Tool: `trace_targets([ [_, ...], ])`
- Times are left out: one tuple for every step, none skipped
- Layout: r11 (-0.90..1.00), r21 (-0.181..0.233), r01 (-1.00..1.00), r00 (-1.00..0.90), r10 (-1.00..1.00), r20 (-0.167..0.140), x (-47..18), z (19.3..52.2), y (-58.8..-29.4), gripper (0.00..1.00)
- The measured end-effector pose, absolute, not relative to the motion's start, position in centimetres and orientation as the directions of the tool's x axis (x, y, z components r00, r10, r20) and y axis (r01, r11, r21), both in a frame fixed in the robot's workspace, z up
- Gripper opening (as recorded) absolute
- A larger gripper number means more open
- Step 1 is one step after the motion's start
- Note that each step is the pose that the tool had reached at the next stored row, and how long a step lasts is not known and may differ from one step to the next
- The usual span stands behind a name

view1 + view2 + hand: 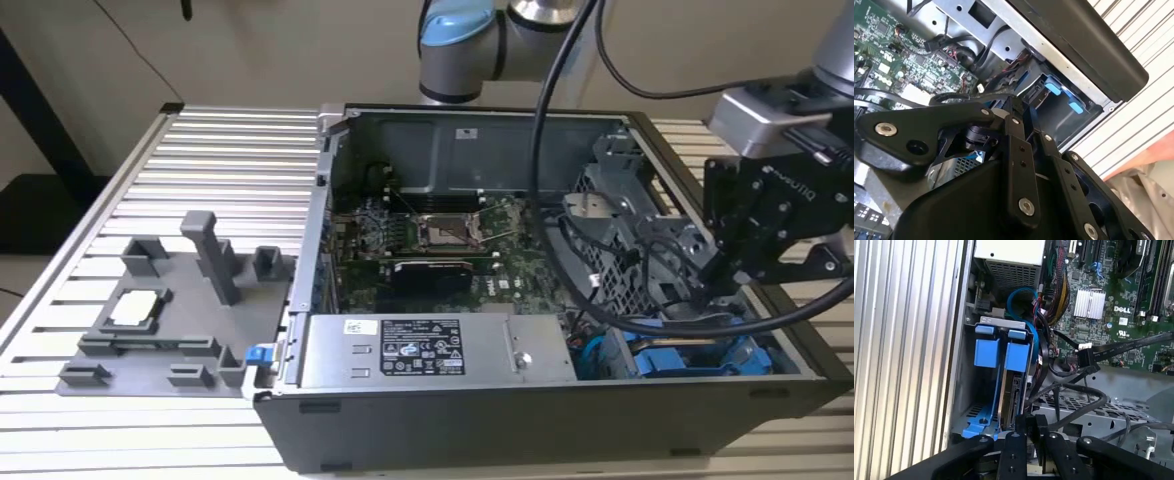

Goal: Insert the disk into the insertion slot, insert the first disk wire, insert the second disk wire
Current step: 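Insert the first disk wire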

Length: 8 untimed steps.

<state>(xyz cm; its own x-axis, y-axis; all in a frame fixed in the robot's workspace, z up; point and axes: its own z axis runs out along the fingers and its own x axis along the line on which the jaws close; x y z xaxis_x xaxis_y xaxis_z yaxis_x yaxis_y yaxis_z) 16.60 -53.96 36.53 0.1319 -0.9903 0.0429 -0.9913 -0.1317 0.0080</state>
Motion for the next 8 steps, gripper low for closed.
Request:
trace_targets([
  [-0.125,0.008,-0.992,0.125,-0.991,0.043,16.61,36.49,-53.97,0.19],
  [-0.116,0.008,-0.993,0.116,-0.992,0.043,16.61,36.42,-53.98,0.19],
  [-0.106,0.008,-0.994,0.106,-0.993,0.042,16.61,36.36,-53.99,0.19],
  [-0.094,0.008,-0.995,0.095,-0.995,0.042,16.61,36.30,-54.00,0.19],
  [-0.085,0.008,-0.996,0.085,-0.996,0.041,16.61,36.24,-54.02,0.19],
  [-0.077,0.008,-0.997,0.078,-0.996,0.041,16.61,36.20,-54.05,0.19],
  [-0.073,0.008,-0.997,0.073,-0.996,0.040,16.62,36.17,-54.12,0.19],
  [-0.072,0.009,-0.997,0.072,-0.997,0.040,16.62,36.16,-54.25,0.19],
])
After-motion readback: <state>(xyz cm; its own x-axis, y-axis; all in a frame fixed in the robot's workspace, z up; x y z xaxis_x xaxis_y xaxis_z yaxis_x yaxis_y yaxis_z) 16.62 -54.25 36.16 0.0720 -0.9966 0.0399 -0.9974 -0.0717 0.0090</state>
